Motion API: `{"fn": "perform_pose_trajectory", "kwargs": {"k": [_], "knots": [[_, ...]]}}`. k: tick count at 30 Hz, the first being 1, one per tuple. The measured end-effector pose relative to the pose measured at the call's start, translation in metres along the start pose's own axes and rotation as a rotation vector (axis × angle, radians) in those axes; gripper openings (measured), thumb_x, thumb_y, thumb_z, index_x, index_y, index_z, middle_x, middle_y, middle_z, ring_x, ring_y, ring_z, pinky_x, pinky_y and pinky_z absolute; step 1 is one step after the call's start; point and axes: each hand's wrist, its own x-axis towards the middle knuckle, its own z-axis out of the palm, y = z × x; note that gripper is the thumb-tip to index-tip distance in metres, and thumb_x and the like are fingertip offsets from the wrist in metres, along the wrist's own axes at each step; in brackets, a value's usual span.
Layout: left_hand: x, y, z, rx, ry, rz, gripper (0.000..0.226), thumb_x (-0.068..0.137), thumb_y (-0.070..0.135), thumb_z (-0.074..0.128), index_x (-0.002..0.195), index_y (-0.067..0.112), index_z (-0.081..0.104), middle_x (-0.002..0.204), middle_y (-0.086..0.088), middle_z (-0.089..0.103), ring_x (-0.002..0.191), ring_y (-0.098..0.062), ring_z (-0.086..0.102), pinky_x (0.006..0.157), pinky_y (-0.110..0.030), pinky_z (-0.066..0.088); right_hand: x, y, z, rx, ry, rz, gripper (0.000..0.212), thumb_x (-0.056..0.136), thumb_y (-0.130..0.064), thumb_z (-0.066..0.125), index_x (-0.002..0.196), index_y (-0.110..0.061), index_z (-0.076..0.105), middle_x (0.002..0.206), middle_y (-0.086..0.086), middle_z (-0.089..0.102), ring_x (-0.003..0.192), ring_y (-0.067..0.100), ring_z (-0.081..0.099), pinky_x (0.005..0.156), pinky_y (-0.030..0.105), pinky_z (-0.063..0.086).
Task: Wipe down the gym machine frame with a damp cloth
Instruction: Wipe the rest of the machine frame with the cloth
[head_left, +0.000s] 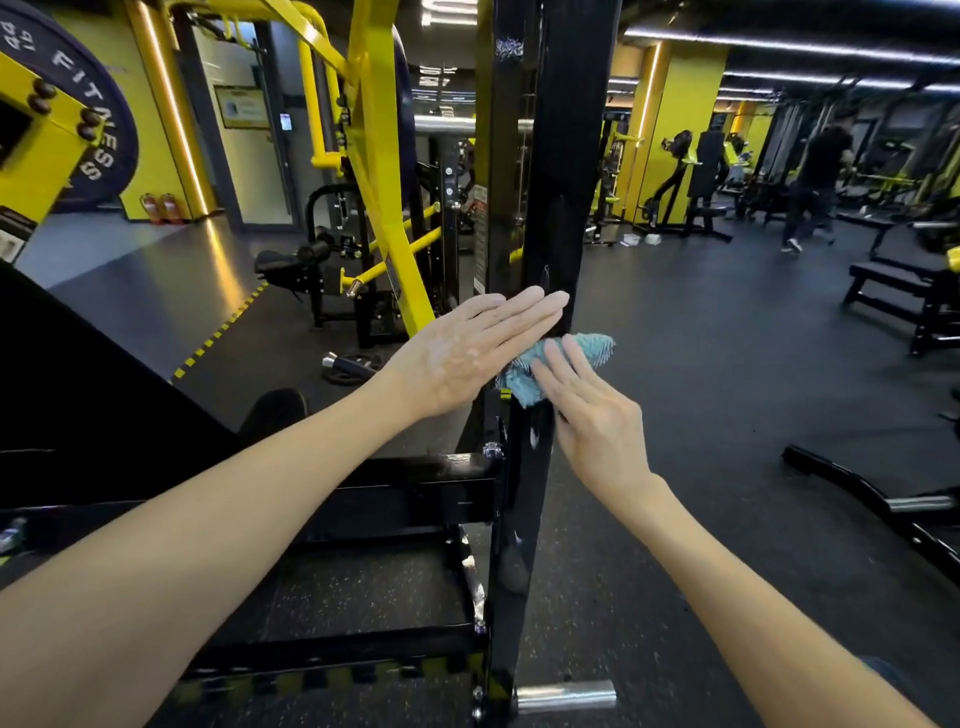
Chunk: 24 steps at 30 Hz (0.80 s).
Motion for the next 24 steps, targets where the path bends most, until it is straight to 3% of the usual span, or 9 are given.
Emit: {"fn": "perform_pose_trajectory", "kwargs": {"k": [4, 6, 10, 13, 16, 20, 24], "knots": [[-0.001, 0.012, 0.006, 0.002, 0.006, -0.014, 0.085, 0.079, -0.015, 0.043, 0.155, 0.003, 0.011, 0.164, -0.007, 0.017, 0.149, -0.023, 0.019, 0.118, -0.036, 0.016, -0.049, -0.002, 0.017, 0.008, -0.041, -0.097, 0.042, 0.105, 0.001, 0.029, 0.116, 0.001, 0.070, 0.127, 0.013, 0.064, 0.127, 0.028, 0.051, 0.097, 0.041, 0.052], [-0.005, 0.021, 0.011, 0.002, -0.012, 0.029, 0.078, 0.081, -0.014, 0.039, 0.154, 0.003, 0.017, 0.162, -0.008, 0.023, 0.148, -0.022, 0.021, 0.117, -0.036, 0.019, -0.058, -0.001, 0.019, 0.002, -0.074, -0.121, 0.043, 0.106, 0.000, 0.029, 0.115, 0.000, 0.071, 0.126, 0.012, 0.066, 0.125, 0.027, 0.055, 0.094, 0.042, 0.055], [-0.010, 0.030, 0.015, 0.000, -0.058, 0.036, 0.068, 0.088, -0.010, 0.026, 0.154, 0.006, 0.019, 0.162, -0.003, 0.017, 0.147, -0.019, 0.020, 0.117, -0.035, 0.019, -0.046, 0.006, 0.009, 0.027, -0.113, -0.160, 0.045, 0.105, -0.005, 0.028, 0.116, -0.003, 0.071, 0.126, 0.011, 0.066, 0.123, 0.031, 0.058, 0.095, 0.045, 0.053], [-0.010, 0.025, 0.013, 0.001, -0.062, 0.005, 0.072, 0.086, -0.009, 0.034, 0.155, 0.007, 0.018, 0.161, -0.003, 0.013, 0.148, -0.018, 0.019, 0.117, -0.034, 0.017, -0.022, 0.016, 0.007, 0.064, 0.004, -0.129, 0.025, 0.095, 0.002, 0.055, 0.115, -0.001, 0.070, 0.125, 0.014, 0.066, 0.124, 0.034, 0.057, 0.098, 0.047, 0.049], [-0.011, 0.022, 0.014, 0.010, -0.073, 0.004, 0.075, 0.086, -0.009, 0.035, 0.156, 0.007, 0.013, 0.162, -0.002, 0.010, 0.149, -0.017, 0.017, 0.119, -0.034, 0.015, -0.028, 0.014, 0.019, 0.092, 0.045, -0.105, 0.033, 0.085, 0.007, 0.069, 0.118, 0.000, 0.069, 0.128, 0.013, 0.064, 0.125, 0.034, 0.056, 0.101, 0.047, 0.048], [-0.013, 0.033, 0.020, 0.007, -0.039, -0.045, 0.076, 0.086, -0.013, 0.040, 0.156, 0.006, 0.017, 0.163, -0.003, 0.010, 0.150, -0.018, 0.018, 0.119, -0.032, 0.014, -0.089, 0.006, 0.037, 0.058, -0.078, -0.184, 0.028, 0.096, 0.003, 0.051, 0.118, -0.001, 0.068, 0.127, 0.012, 0.065, 0.121, 0.032, 0.059, 0.091, 0.046, 0.055], [-0.013, 0.036, 0.018, -0.005, -0.025, -0.069, 0.080, 0.085, -0.015, 0.045, 0.156, 0.007, 0.015, 0.163, -0.003, 0.009, 0.151, -0.018, 0.017, 0.121, -0.029, 0.004, -0.091, 0.001, 0.025, 0.044, -0.185, -0.198, 0.050, 0.107, -0.006, 0.023, 0.114, -0.003, 0.072, 0.125, 0.010, 0.067, 0.121, 0.030, 0.060, 0.092, 0.044, 0.055]]}}
